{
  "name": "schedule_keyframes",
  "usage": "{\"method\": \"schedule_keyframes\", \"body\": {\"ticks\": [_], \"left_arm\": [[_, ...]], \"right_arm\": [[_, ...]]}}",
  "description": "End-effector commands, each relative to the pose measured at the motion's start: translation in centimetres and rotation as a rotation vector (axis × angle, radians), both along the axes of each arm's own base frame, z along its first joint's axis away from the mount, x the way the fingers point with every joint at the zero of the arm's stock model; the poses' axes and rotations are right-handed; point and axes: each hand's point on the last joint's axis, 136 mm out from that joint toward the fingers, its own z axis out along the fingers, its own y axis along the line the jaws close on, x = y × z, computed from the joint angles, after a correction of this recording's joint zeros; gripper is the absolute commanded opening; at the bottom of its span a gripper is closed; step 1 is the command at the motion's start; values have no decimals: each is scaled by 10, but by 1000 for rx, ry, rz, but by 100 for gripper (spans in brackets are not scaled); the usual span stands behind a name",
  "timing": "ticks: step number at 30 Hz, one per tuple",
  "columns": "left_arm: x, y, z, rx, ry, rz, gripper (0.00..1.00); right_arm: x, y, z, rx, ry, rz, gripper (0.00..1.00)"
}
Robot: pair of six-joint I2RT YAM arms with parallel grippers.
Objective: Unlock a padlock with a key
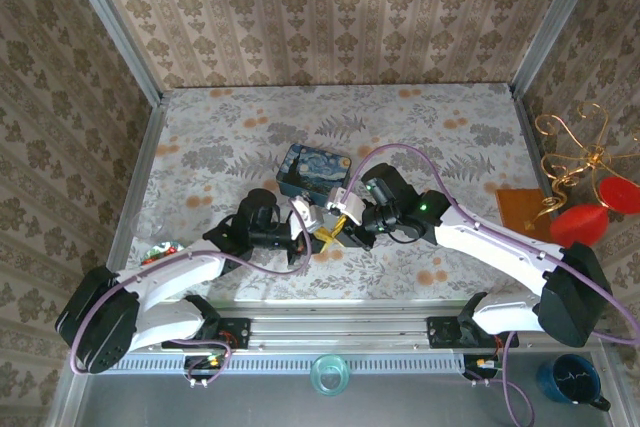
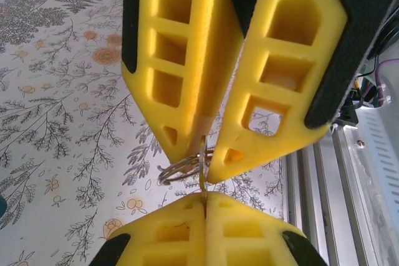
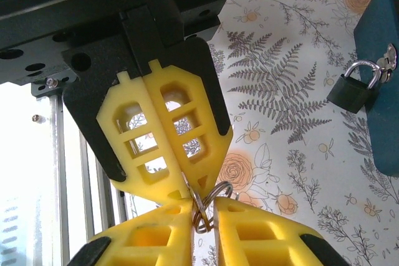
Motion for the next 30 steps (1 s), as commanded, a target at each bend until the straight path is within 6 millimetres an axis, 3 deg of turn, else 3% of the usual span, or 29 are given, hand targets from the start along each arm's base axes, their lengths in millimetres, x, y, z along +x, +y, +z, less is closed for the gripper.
{"method": "schedule_keyframes", "body": {"ticks": [1,5,20,25,30], "left_arm": [[-6,-7,8,-13,-19,-57,0],[-7,-8,6,-4,-14,-63,0],[-4,-6,9,-7,-37,-42,0],[-4,-5,11,-12,-45,-37,0],[-6,-5,12,-17,-43,-44,0]], "right_arm": [[6,3,15,15,-39,-9,26],[8,1,18,12,-66,-18,28],[1,1,11,-13,-14,12,6],[-1,1,4,-25,7,19,15],[-2,2,2,-30,24,30,18]]}}
